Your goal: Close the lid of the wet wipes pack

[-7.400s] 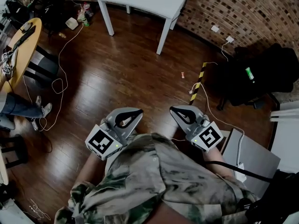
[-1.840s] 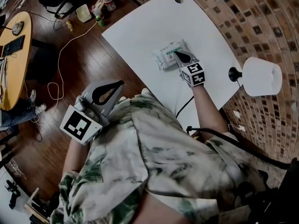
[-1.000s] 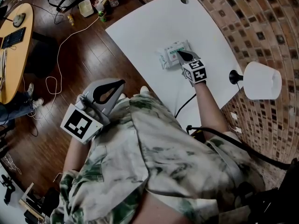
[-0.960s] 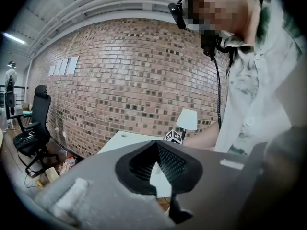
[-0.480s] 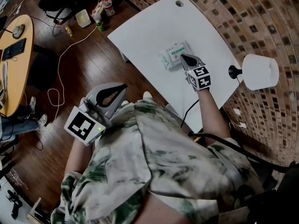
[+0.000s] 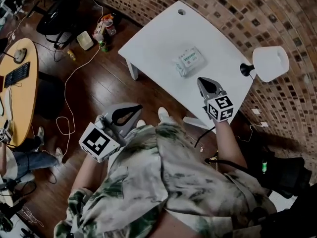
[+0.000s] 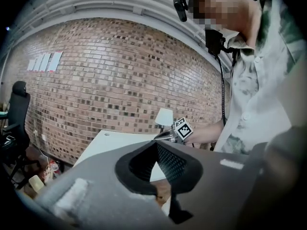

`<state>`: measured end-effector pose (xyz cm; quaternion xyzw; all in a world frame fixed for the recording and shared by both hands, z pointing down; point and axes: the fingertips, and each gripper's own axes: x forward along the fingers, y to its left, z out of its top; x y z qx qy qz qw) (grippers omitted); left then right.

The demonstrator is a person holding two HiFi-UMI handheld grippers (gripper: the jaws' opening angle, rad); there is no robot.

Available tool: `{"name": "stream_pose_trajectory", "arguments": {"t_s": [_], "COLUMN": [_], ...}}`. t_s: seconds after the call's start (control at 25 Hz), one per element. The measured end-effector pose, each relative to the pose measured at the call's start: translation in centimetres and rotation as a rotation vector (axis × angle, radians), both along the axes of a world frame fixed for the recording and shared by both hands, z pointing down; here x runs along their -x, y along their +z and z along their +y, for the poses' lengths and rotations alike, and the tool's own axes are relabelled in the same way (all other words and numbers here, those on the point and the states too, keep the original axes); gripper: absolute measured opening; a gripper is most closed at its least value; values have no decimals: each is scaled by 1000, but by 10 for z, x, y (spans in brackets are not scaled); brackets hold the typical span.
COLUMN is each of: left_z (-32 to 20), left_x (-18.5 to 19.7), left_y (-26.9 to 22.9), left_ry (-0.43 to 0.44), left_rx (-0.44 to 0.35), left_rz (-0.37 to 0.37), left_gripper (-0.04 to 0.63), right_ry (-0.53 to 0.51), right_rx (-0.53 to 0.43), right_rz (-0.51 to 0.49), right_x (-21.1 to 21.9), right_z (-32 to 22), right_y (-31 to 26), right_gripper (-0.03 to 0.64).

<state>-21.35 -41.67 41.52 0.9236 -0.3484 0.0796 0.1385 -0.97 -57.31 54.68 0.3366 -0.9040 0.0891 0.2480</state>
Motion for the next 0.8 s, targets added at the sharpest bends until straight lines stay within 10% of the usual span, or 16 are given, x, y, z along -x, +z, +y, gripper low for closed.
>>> {"name": "stream_pose_trajectory", "arguments": {"t_s": [0.36, 0.8], "left_z": [18, 67], "left_x": [-18, -61], "left_y": [-4, -12], "left_ry": [140, 102], "left_rx": [-56, -55], "left_rz": [9, 12], "left_gripper": [2, 2], "right_ry": [-4, -68], "right_rx": [-99, -177], "right_rz": [-48, -44], "right_x": [11, -24], "right_z": [105, 212], "right_y": [-68, -100], "right_gripper": [2, 2]}}
